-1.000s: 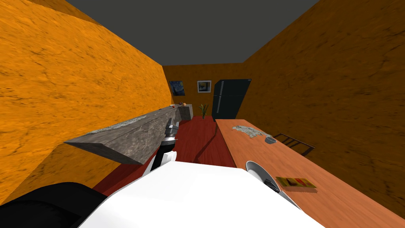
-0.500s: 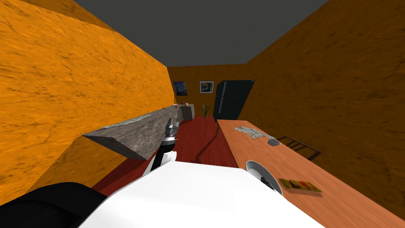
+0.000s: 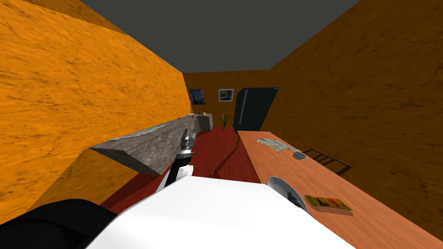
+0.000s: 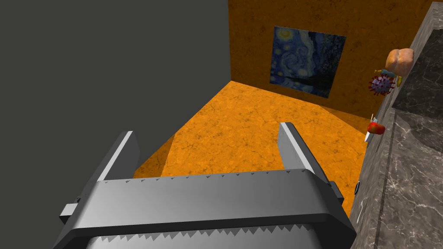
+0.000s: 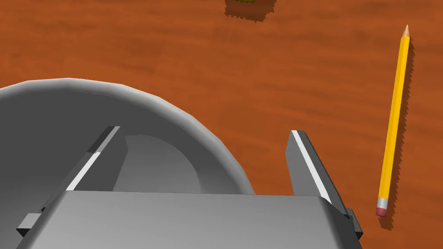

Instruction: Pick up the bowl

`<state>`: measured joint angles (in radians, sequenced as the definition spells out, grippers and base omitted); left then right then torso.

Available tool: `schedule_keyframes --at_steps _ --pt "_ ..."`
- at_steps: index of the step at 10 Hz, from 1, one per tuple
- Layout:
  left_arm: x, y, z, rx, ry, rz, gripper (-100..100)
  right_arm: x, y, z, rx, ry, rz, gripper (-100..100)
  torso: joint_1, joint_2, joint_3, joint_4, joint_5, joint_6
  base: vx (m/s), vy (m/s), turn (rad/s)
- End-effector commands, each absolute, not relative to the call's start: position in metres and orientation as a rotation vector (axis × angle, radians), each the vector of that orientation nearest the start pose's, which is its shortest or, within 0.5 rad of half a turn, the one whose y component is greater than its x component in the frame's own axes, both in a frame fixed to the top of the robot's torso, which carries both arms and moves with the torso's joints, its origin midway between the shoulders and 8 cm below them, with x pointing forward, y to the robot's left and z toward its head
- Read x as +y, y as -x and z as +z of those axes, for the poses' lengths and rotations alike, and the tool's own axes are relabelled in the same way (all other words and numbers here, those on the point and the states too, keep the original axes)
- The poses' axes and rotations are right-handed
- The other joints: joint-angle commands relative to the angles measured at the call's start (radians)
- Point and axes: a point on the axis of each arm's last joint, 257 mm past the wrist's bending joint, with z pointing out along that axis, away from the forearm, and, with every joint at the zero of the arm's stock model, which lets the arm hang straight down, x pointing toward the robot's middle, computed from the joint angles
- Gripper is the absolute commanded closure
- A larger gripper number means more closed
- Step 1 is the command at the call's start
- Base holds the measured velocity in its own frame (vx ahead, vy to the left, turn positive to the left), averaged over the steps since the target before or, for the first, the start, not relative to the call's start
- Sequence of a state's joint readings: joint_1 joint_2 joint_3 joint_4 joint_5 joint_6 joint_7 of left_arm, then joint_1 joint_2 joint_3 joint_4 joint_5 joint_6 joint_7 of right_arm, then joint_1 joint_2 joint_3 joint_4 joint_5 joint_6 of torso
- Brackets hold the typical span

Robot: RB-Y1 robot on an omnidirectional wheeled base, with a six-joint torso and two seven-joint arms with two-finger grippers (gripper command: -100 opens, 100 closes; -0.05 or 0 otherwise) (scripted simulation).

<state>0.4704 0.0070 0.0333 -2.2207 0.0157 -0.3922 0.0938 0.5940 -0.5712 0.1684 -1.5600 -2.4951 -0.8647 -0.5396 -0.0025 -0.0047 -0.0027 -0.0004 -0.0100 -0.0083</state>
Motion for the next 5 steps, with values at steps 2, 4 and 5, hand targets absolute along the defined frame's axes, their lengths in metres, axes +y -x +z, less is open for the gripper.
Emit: schedule_keyframes --at_steps 2,4,5 --pt "0.296 -0.372 -0.013 0.668 0.815 -1.34 0 -0.568 -0.157 -0.452 1.977 2.575 -1.513 -100 -0.002 0.002 0.002 0.001 0.0 -0.003 -0.087 -0.045 0.289" --pt "0.296 -0.372 -0.014 0.668 0.815 -1.339 0 -0.57 -0.165 -0.443 1.921 2.585 -1.588 -100 -0.004 0.002 0.001 0.001 -0.001 -0.001 -0.03 -0.033 0.015" --pt "0.296 -0.372 -0.014 0.668 0.815 -1.339 0 -0.572 -0.169 -0.438 1.883 2.601 -1.625 -100 -0.002 0.0 0.0 0.0 0.0 0.0 0.008 0.003 -0.018"
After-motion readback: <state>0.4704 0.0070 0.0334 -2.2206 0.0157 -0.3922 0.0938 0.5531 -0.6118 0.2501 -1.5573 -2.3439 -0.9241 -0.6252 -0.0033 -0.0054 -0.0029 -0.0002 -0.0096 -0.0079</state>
